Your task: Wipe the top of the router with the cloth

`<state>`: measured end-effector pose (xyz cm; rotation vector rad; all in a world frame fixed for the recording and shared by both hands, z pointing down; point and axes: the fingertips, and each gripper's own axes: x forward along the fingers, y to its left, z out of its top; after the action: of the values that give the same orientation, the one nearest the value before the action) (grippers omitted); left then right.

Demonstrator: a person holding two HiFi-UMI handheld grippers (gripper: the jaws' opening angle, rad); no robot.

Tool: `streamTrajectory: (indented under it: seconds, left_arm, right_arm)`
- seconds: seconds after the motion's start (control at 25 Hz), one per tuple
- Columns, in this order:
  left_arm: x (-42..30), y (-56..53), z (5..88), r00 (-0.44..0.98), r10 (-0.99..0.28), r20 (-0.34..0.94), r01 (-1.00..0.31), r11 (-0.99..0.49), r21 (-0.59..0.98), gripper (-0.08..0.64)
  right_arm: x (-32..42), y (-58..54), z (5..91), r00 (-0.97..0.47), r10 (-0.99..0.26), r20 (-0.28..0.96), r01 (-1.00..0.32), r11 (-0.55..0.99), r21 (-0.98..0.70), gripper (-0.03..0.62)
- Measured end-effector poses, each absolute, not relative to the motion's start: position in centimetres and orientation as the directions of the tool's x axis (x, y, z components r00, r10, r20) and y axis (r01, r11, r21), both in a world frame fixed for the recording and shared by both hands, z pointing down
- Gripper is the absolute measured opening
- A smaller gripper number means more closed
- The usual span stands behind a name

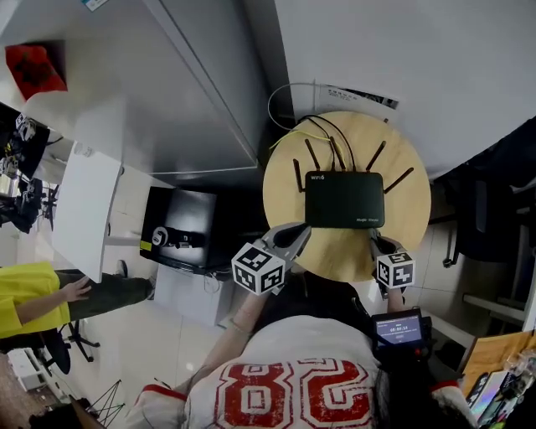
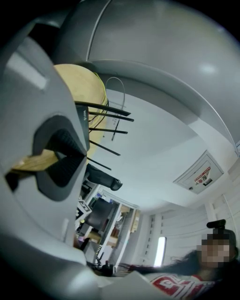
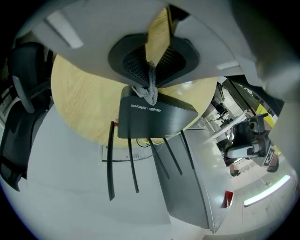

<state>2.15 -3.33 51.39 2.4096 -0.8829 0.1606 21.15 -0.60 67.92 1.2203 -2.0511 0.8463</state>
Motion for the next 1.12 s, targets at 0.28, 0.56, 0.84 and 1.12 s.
streamTrajectory:
  seconds: [0.28,0.56,0.84,1.12]
  left_arm:
    - [0.1,-3.3,51.5,0.770,-0.563,0.299,-0.633,-0.621,0.462,0.000]
    - [-1.6,-3.1,51.5,0.771,-0.560,0.302,-0.633,-0.625,0.456,0.000]
    - [-3.0,-2.8,51.4,0.787,-0.538,0.303,-0.616,-0.646,0.451,0.000]
    - [-5.1,-2.5,51.3,0.790,-0.532,0.303,-0.611,-0.652,0.449,0.000]
  right_arm:
    - [17.7,-0.8,68.0,-0.429,-0.495,0.756,-0.883,0.405,-0.236,0.037]
    - [14.4,-0.9,68.0,-0.457,-0.466,0.758,-0.860,0.448,-0.243,0.037]
    - [10.1,-0.8,67.9,-0.497,-0.436,0.751,-0.828,0.498,-0.259,0.037]
    - [6.2,-0.9,67.7,-0.528,-0.414,0.742,-0.799,0.538,-0.269,0.037]
